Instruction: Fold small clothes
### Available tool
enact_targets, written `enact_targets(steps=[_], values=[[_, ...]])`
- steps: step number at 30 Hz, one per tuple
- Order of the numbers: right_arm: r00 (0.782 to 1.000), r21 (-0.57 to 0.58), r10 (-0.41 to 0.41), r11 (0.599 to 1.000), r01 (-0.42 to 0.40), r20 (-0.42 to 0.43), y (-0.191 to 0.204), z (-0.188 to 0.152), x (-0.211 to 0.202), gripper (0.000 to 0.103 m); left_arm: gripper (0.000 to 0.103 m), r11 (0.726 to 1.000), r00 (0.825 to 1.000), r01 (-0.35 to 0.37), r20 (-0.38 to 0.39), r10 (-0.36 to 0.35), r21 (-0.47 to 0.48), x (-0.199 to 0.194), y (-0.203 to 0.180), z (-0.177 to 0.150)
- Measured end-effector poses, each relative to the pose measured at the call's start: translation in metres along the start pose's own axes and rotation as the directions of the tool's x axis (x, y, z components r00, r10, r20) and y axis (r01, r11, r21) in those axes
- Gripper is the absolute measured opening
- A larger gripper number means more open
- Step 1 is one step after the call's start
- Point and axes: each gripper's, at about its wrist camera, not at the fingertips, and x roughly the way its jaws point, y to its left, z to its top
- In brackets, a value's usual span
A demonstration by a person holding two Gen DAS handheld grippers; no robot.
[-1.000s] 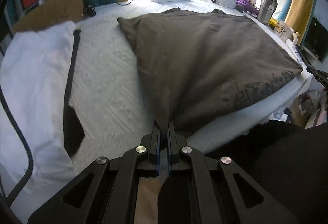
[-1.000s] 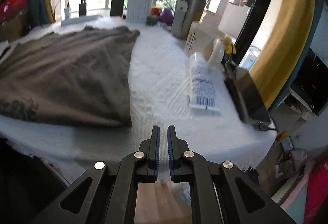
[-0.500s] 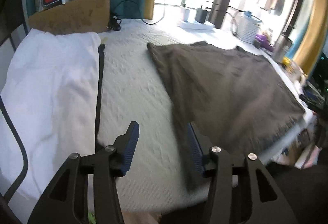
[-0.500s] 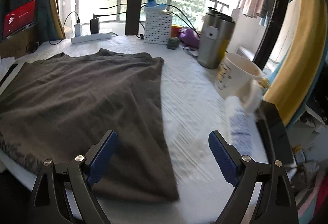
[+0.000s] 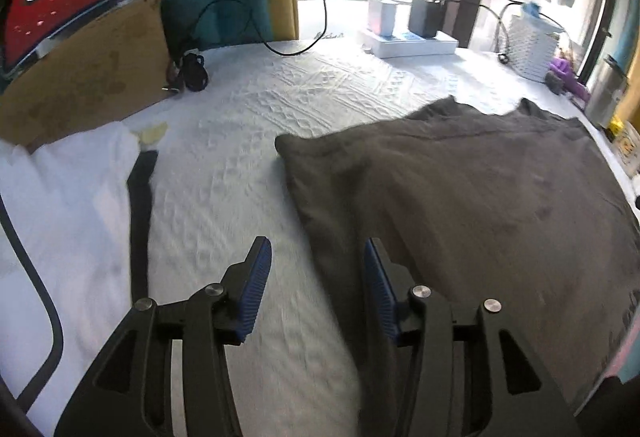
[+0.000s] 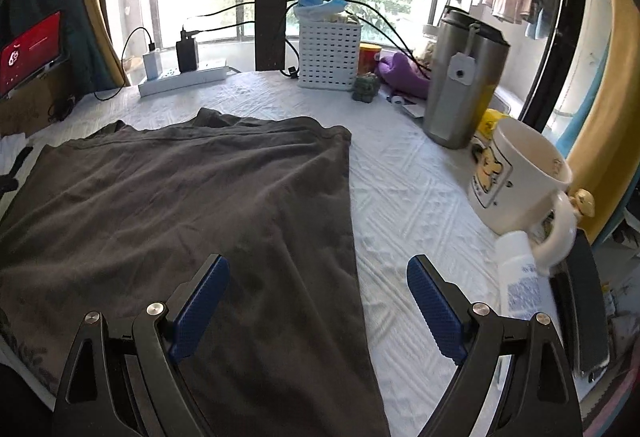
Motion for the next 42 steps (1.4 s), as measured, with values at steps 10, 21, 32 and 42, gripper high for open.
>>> enact_targets(steps=[10,21,32,42], values=[[1.000,0.050,0.008,0.999,-0.007,-0.027,-0.007,0.017,0.023,0.092,0.002,0.996,1.000,0.006,-0.023,-0.004,0.091,0.032,-0.009,0.021],[0.996,0.043,0.003,0.999,0.001,-0.084,-0.003,0.034,0.054,0.092,0.003,0.990,0.997,-0.073,-0.016,0.075,0.124,0.037,0.001,0.032],[0.994,0.018,0.105,0.994,-0.104,-0.033,0.005,0.074,0.062,0.089,0.004,0.992,0.996,0.044,0.078,-0.053,0.120,0.007,-0.035,0.056],[0.962,0.044,0.235,0.972,-0.231,-0.142,0.023,0.092,0.128,0.076,0.004,0.979,0.994,0.106,-0.046,-0.099,0.174,0.059,-0.078,0.051]])
